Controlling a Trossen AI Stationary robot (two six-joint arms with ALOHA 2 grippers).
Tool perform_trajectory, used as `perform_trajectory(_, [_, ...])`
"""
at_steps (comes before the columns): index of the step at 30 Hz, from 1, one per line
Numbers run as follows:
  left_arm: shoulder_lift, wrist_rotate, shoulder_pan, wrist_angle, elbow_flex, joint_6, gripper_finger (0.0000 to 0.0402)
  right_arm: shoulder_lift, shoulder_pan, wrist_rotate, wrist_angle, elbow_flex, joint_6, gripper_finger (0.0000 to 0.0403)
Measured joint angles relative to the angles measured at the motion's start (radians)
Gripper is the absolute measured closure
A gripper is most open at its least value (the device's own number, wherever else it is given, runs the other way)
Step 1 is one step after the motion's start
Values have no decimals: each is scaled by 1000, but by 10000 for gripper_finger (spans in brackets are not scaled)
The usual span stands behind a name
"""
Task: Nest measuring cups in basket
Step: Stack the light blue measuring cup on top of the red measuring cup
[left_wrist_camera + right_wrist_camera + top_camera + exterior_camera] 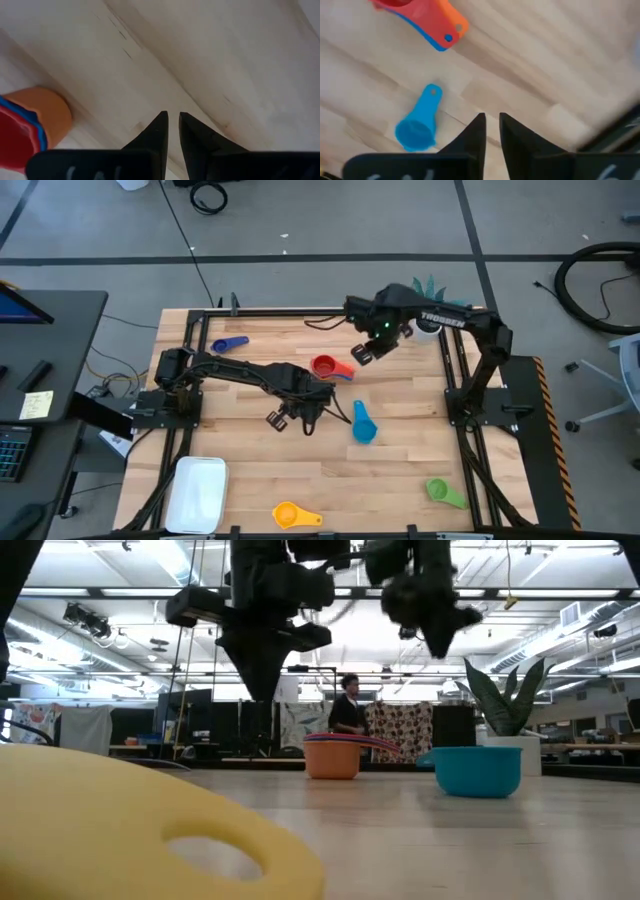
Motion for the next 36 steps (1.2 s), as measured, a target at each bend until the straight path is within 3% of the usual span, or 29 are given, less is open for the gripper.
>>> perform_trajectory(3, [0, -5, 0, 67, 0, -34, 351, -14, 9, 30, -32, 116, -127, 368])
perform_trajectory(7, [0, -22, 0, 192, 0, -31, 351, -81, 15, -44, -38, 252, -294, 393])
perform_trajectory(12, [0, -23, -1, 392, 0, -27, 351, -195, 15, -59, -36, 367, -385, 394])
perform_trajectory(18, [0, -23, -10, 585, 0, -30, 351, -346, 16, -57, -39, 399, -371, 392])
perform_trajectory(25, [0, 19, -39, 610, 0, 75, 353, -469, 23, -59, -38, 399, -328, 393])
perform_trajectory(31, [0, 45, -53, 668, 0, -48, 352, -515, 23, -60, -34, 399, -301, 392])
perform_trajectory(36, [32, 165, -28, 673, 1, -144, 334, -521, 23, -60, -32, 399, -300, 392])
